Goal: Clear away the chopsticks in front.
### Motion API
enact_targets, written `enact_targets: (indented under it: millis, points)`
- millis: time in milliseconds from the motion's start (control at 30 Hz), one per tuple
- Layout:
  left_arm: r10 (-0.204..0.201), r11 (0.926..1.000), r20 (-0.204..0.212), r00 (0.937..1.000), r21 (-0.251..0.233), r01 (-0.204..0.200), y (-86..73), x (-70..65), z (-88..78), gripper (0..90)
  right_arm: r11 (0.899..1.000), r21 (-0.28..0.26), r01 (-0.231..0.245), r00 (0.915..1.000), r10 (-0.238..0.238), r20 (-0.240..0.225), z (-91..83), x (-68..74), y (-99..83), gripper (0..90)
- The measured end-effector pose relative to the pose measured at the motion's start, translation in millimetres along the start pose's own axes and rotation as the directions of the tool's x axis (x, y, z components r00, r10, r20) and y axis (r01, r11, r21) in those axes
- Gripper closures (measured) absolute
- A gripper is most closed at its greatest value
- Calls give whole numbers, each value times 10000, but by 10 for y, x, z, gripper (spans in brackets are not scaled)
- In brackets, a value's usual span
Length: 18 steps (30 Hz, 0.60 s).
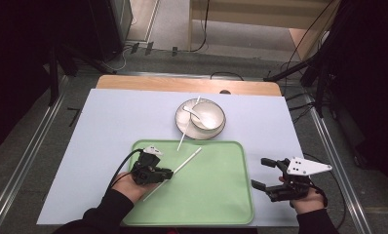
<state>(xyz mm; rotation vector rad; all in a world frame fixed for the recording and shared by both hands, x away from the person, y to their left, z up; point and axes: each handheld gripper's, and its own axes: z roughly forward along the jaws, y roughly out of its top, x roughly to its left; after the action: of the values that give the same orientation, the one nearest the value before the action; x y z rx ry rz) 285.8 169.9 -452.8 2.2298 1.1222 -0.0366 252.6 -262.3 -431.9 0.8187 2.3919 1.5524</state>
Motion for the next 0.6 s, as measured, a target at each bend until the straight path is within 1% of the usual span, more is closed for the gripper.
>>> enact_targets:
  millis: [233,300,333,367,400,500,533,600]
  points:
    - [15,10000,71,10000,-54,-15,0,2,-1,782,10000,-4,-19,10000,19,-29,4,3,0,162]
    - [-55,10000,216,9998,-39,56,5,14,-5,746,10000,-6,-17,10000,17,-32,5,3,0,162]
    - [-55,10000,216,9998,-39,56,5,14,-5,728,10000,-6,-17,10000,17,-32,5,3,0,162]
    - [-78,10000,195,9998,3,78,9,19,-12,728,10000,-4,-16,10000,16,-32,4,3,0,162]
    - [-103,9999,237,9997,-17,103,13,31,-19,698,10000,-7,-18,10000,18,-32,3,3,0,162]
    - [-208,9998,322,9993,27,208,19,45,-30,683,10000,-5,-19,10000,18,-42,4,2,0,162]
    - [-167,9999,422,9990,-21,168,21,53,-41,671,10000,20,-4,10000,5,-48,5,1,0,162]
    - [-245,9997,552,9982,-78,250,28,56,-55,638,10000,39,1,10000,-1,-67,8,1,0,162]
